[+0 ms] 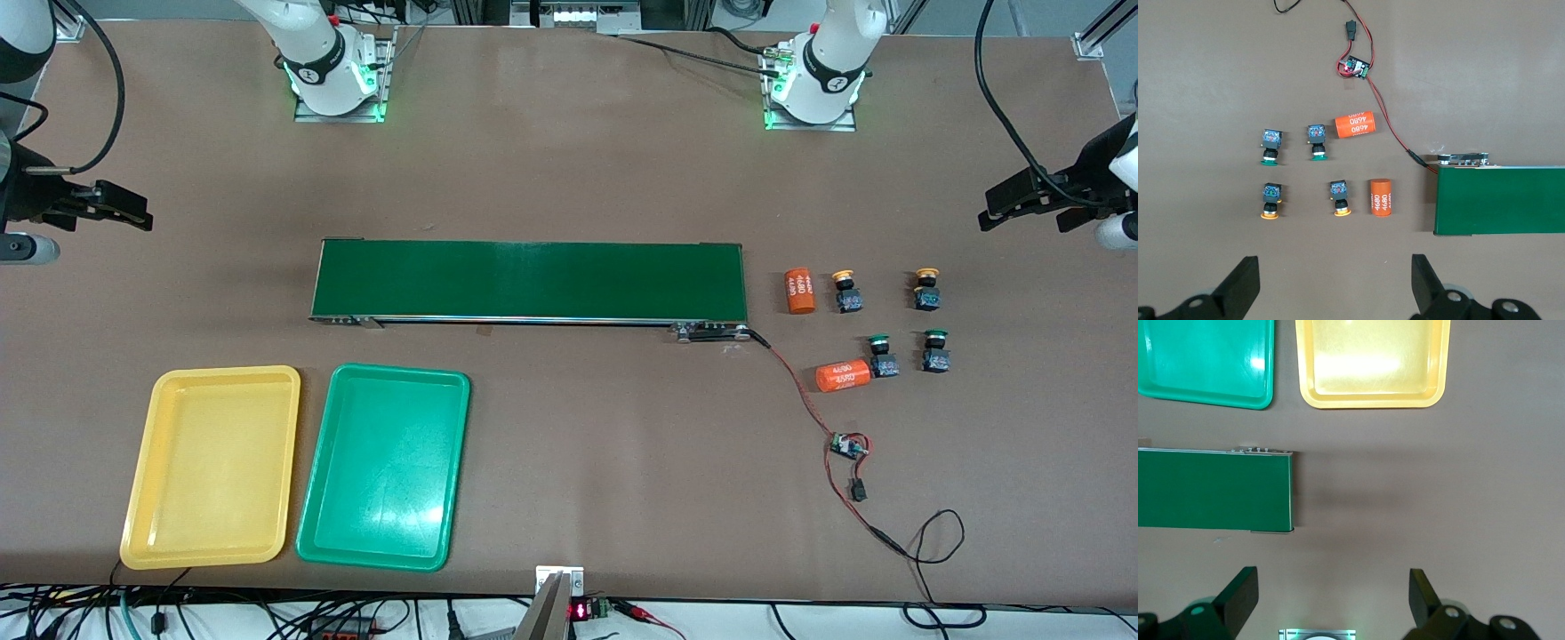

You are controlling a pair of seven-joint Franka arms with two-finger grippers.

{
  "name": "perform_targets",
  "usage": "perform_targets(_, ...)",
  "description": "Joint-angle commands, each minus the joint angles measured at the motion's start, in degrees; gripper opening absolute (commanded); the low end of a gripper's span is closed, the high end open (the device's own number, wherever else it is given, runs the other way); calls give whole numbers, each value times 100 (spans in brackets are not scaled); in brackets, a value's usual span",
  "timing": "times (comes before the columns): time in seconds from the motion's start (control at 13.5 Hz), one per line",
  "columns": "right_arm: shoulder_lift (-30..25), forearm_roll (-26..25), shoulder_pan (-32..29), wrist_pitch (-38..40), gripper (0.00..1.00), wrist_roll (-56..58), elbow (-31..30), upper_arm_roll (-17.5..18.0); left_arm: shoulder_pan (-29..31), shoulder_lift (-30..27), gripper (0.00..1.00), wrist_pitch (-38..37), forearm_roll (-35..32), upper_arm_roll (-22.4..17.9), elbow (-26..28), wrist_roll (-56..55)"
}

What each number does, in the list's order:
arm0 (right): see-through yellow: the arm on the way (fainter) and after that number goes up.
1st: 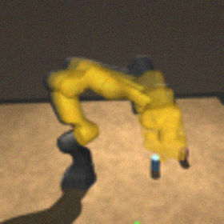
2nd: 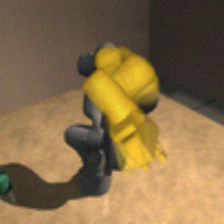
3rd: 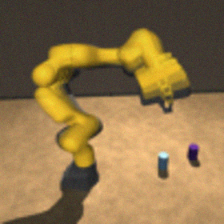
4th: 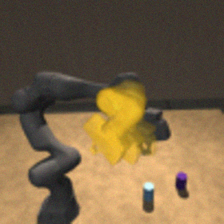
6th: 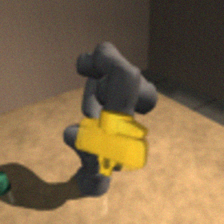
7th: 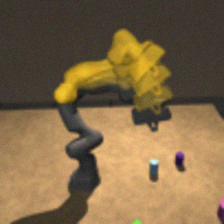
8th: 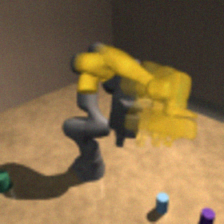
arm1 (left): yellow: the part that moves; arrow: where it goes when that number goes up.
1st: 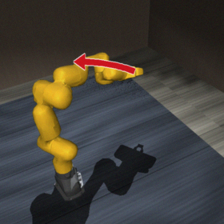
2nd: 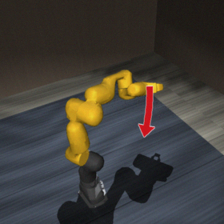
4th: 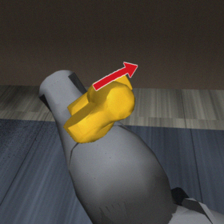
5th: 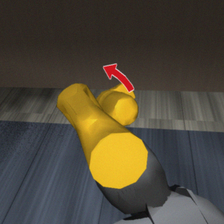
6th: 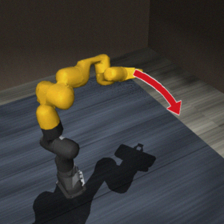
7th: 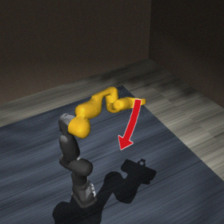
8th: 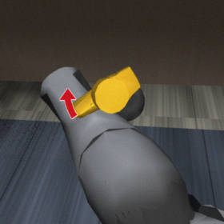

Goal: Sort buttons by color to trays

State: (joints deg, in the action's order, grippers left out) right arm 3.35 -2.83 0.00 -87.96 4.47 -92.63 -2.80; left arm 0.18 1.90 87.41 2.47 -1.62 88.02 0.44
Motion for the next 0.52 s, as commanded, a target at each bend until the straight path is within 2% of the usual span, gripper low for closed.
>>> perform_targets(0.0, -264, 54, -17, -151, 100, -78, -290, 25, 35, -145, 100, -145, -106, -13, -14, -53)
perform_targets(0.3, -265, 54, -17, -152, 100, -78, -290, 25, 0, -32, 100, -162, -107, -5, -48, -1)
perform_targets(0.45, -256, 54, -26, -152, 100, -78, -282, 25, -18, 309, 100, -162, -107, -5, -48, -53)
